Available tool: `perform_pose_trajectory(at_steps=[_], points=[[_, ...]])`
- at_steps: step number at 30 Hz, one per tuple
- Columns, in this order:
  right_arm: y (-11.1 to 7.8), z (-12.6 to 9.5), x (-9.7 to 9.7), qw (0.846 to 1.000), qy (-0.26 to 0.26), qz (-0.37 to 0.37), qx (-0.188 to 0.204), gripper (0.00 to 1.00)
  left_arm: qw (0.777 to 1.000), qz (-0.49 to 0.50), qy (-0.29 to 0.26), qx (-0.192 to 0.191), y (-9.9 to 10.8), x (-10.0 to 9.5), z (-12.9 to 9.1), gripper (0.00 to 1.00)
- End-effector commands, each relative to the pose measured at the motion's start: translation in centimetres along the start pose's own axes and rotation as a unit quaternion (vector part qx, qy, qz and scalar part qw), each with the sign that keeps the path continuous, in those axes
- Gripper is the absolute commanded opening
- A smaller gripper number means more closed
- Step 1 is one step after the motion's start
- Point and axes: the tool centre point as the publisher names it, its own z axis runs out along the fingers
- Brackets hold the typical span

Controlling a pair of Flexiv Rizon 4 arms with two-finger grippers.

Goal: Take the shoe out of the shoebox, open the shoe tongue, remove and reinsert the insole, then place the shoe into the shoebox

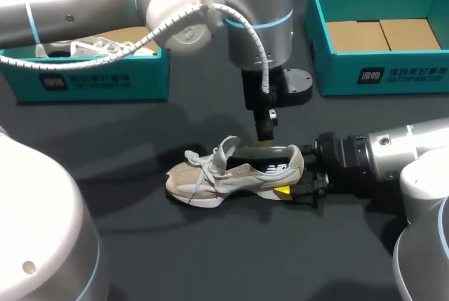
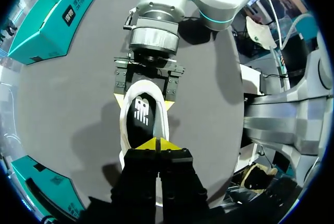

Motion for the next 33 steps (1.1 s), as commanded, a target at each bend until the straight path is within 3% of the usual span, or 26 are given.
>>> perform_pose_trajectory(at_steps=[1,13,33], points=[[0.0,0.1,0.0,1.0,-0.001,0.001,0.002,0.0,1.0,0.0,0.0,-0.001,0.0,0.0,0.0,0.0],[0.0,0.1,0.0,1.0,-0.001,0.001,0.002,0.0,1.0,0.006,0.011,-0.013,-1.0,-1.0,4.0,0.0],[0.0,0.1,0.0,1.0,-0.001,0.001,0.002,0.0,0.999,0.012,0.036,-0.037,0.7,-1.0,8.4,0.0]])
